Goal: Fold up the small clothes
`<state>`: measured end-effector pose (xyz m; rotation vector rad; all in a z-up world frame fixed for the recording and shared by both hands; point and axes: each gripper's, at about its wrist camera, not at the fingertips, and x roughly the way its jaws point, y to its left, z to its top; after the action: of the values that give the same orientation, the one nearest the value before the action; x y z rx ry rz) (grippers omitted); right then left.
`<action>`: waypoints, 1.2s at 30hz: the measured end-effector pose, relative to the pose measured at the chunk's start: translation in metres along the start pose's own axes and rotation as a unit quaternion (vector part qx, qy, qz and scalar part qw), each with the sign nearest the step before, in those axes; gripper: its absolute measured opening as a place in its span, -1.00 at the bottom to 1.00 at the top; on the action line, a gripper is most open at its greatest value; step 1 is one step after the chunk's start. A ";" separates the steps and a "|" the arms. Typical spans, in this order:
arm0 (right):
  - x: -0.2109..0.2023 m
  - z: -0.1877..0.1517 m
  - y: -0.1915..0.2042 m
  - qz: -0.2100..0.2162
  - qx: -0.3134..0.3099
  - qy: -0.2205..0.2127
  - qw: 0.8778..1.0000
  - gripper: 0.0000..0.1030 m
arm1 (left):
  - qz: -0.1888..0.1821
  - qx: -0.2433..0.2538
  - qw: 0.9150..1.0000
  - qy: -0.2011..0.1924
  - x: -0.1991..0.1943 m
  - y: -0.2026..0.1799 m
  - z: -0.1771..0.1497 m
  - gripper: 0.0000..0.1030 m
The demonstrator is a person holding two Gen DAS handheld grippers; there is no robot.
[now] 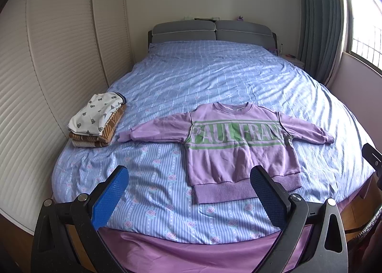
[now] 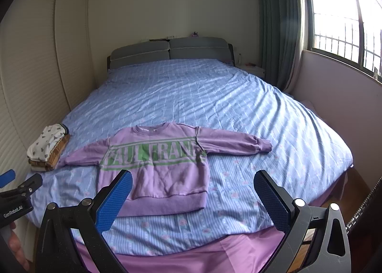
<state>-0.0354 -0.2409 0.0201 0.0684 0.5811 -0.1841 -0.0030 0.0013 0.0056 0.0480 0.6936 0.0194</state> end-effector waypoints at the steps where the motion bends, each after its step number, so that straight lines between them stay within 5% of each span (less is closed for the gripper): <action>1: 0.000 0.000 0.000 0.000 0.000 0.000 1.000 0.99 | 0.001 0.000 1.000 -0.001 -0.001 0.000 0.000 1.00; 36: 0.000 -0.002 -0.005 0.000 0.005 -0.001 1.000 0.99 | -0.002 -0.003 1.000 0.001 -0.001 0.003 -0.001 1.00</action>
<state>-0.0373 -0.2458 0.0179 0.0779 0.5779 -0.1877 -0.0039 0.0043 0.0057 0.0410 0.6948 0.0174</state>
